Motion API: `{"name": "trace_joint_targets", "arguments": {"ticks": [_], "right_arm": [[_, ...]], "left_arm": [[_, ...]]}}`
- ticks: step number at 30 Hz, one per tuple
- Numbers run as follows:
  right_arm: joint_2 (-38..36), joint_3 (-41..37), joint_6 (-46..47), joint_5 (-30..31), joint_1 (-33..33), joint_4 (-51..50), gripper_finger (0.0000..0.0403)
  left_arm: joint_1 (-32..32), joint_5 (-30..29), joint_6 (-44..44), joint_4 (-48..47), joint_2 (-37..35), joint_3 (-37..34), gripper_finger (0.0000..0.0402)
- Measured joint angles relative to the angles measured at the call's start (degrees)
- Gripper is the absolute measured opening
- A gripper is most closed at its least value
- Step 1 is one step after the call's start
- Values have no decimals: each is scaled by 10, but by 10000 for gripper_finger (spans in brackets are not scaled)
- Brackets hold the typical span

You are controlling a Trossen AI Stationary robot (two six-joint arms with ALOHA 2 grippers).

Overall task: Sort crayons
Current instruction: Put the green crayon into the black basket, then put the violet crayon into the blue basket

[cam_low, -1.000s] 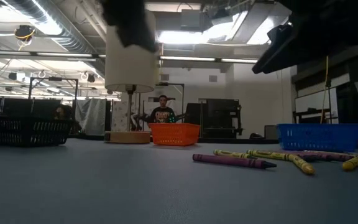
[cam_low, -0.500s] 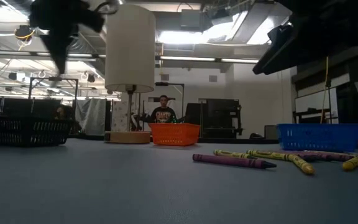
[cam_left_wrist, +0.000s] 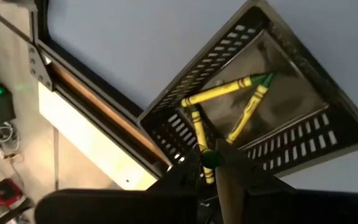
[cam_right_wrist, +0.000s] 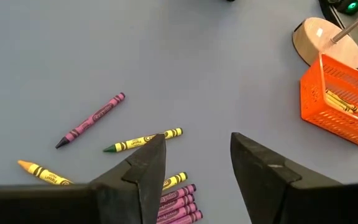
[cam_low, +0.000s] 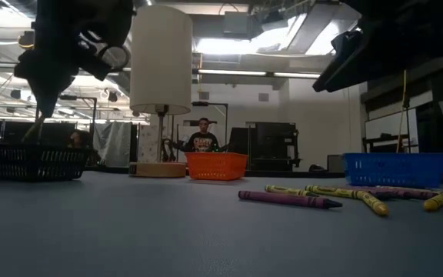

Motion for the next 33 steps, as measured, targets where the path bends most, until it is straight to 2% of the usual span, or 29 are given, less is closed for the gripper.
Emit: {"name": "trace_joint_targets", "arguments": {"ticks": [9, 15, 20, 24, 29, 33], "right_arm": [[0, 0, 113, 0, 0, -16, 179], [0, 0, 252, -3, 0, -83, 179], [0, 0, 398, -37, 0, -173, 179], [0, 0, 502, -92, 0, -245, 179], [0, 0, 586, -154, 0, -304, 179], [0, 0, 648, -165, 0, -334, 179]], "left_arm": [[0, -1, 0, 36, 0, -17, 72], [0, 2, 0, 86, 0, -17, 102], [0, 5, 0, 154, 0, -17, 119], [0, 5, 0, 196, 0, -17, 123], [0, 5, 1, 222, 0, -17, 124], [0, 5, 1, 226, 0, -17, 124]]}}
